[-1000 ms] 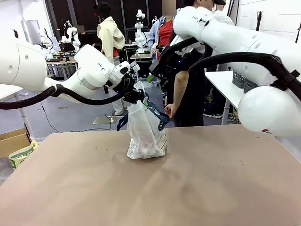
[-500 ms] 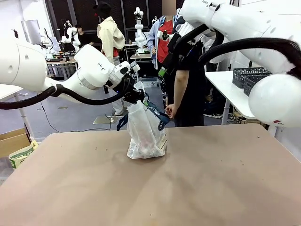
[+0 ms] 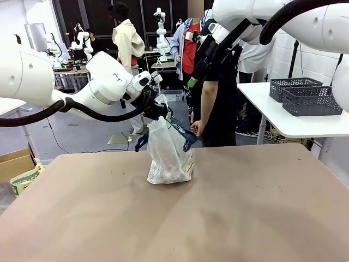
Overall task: Transfer purchased items from the store into the shopping bag.
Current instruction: Move the Reusable shopping bag to the right side of the table.
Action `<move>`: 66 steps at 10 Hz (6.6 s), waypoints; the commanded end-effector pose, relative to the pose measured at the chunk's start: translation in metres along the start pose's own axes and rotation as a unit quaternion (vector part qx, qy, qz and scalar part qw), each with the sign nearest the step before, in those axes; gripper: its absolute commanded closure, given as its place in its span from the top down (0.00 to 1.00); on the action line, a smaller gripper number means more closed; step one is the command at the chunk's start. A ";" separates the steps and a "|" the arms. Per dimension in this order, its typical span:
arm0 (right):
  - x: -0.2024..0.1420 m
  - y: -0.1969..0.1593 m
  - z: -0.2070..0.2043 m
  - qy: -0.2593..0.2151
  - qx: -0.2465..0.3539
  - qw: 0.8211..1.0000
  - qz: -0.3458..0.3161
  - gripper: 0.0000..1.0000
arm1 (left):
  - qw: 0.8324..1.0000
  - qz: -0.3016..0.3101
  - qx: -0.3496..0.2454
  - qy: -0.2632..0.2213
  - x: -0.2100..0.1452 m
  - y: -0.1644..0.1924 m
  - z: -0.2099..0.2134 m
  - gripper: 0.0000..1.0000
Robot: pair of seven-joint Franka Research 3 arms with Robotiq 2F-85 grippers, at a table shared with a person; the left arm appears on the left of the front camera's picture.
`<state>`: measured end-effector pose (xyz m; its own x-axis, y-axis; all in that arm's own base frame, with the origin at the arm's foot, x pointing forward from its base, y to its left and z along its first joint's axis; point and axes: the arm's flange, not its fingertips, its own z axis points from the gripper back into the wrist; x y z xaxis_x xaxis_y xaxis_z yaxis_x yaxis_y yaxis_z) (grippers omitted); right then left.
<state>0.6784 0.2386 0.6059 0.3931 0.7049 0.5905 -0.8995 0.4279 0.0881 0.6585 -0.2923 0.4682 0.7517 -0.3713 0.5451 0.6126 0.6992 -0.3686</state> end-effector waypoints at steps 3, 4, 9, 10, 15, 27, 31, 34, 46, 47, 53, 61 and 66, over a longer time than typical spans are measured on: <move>0.014 -0.012 -0.005 0.002 0.012 1.000 0.006 1.00 | 1.000 0.004 -0.006 -0.004 -0.001 0.001 0.000 0.00; 0.014 -0.012 -0.005 0.002 0.012 1.000 0.006 1.00 | 1.000 0.004 -0.006 -0.004 -0.001 0.001 0.000 0.00; 0.014 -0.012 -0.005 0.002 0.012 1.000 0.006 1.00 | 0.995 -0.013 0.077 0.070 0.025 -0.018 0.018 0.00; 0.014 -0.012 -0.005 0.002 0.012 1.000 0.006 1.00 | 0.991 -0.011 0.096 0.089 0.036 -0.027 0.017 0.00; 0.014 -0.012 -0.005 0.002 0.012 1.000 0.006 1.00 | 0.973 -0.011 0.161 0.166 0.070 -0.054 0.043 0.00; 0.014 -0.012 -0.005 0.002 0.012 1.000 0.006 1.00 | 0.930 -0.047 0.340 0.130 -0.059 -0.027 0.235 0.00; 0.014 -0.012 -0.005 0.002 0.012 1.000 0.006 1.00 | 0.932 -0.052 0.344 0.104 -0.127 0.019 0.276 0.00; 0.014 -0.012 -0.005 0.002 0.012 1.000 0.006 1.00 | 0.928 -0.088 0.345 0.111 -0.150 0.048 0.296 0.00; 0.014 -0.012 -0.005 0.002 0.012 1.000 0.006 1.00 | 0.936 0.033 0.323 0.136 -0.223 0.116 0.286 0.00; 0.014 -0.012 -0.005 0.002 0.012 1.000 0.006 1.00 | 0.938 0.039 0.320 0.128 -0.225 0.118 0.283 0.00; 0.014 -0.012 -0.005 0.002 0.012 1.000 0.006 1.00 | 0.933 0.021 0.325 0.151 -0.213 0.114 0.287 0.00; 0.014 -0.012 -0.005 0.002 0.012 1.000 0.006 1.00 | 0.933 0.021 0.326 0.150 -0.212 0.114 0.287 0.45; 0.014 -0.012 -0.005 0.002 0.012 1.000 0.006 1.00 | 0.926 0.009 0.341 0.163 -0.199 0.094 0.302 1.00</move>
<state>0.6887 0.2436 0.6038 0.3835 0.7029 0.5991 -0.9066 0.4102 0.0991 0.4961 0.0340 0.5428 0.8574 -0.4457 0.2573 0.3951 0.8904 0.2260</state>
